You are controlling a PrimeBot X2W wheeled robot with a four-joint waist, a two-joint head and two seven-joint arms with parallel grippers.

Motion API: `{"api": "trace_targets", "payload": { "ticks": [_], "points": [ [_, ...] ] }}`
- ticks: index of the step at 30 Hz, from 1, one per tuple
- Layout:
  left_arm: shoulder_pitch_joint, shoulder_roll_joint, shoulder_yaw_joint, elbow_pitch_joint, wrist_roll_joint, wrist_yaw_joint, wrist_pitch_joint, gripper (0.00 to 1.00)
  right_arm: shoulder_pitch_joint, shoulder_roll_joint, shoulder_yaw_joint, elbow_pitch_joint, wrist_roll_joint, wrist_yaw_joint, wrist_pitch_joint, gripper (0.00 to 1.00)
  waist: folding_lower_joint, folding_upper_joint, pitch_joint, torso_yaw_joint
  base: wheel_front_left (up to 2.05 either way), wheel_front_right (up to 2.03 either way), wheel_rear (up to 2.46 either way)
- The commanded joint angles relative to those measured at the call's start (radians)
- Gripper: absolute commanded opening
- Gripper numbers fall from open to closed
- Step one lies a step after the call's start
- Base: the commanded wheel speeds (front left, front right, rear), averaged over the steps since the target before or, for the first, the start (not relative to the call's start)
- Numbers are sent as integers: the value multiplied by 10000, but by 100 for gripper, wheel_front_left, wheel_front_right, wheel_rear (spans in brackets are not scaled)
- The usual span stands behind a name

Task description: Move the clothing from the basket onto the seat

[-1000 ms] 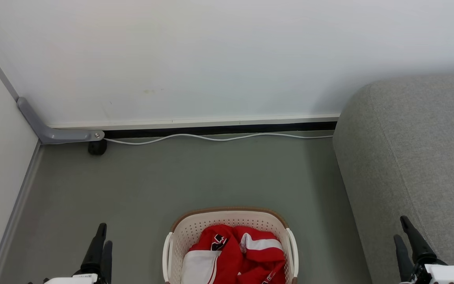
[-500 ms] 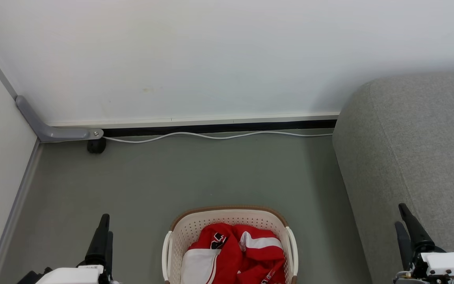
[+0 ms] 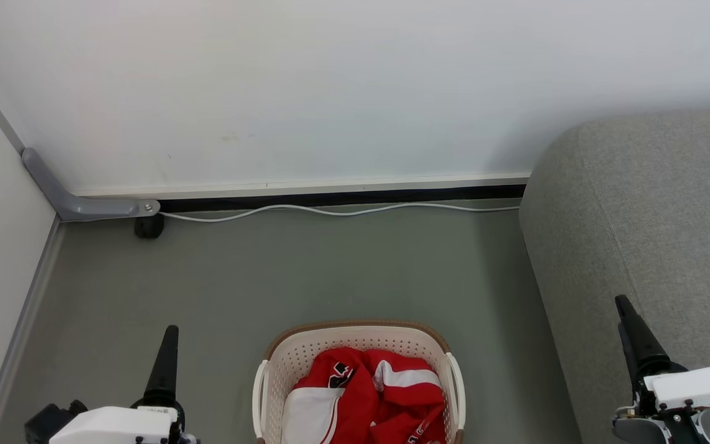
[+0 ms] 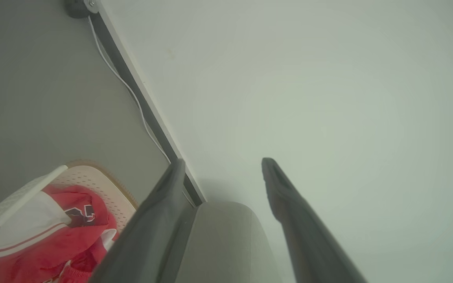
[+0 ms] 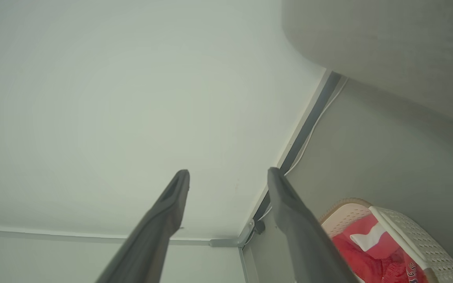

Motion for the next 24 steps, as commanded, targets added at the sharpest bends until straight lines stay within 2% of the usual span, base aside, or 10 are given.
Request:
{"api": "trace_targets", "payload": {
  "ticks": [1, 24],
  "points": [
    [-655, 123, 51, -251, 288, -12, -102, 100, -517, -284, 153, -271, -261, 33, -165, 100, -1, -1, 2, -1, 0, 0, 0],
    [-1029, 187, -851, -219, 4527, 646, -808, 100, -1267, -1133, 1638, 77, -3239, 36, -869, 100, -1, -1, 46, -36, 0, 0, 0]
  ]
}}
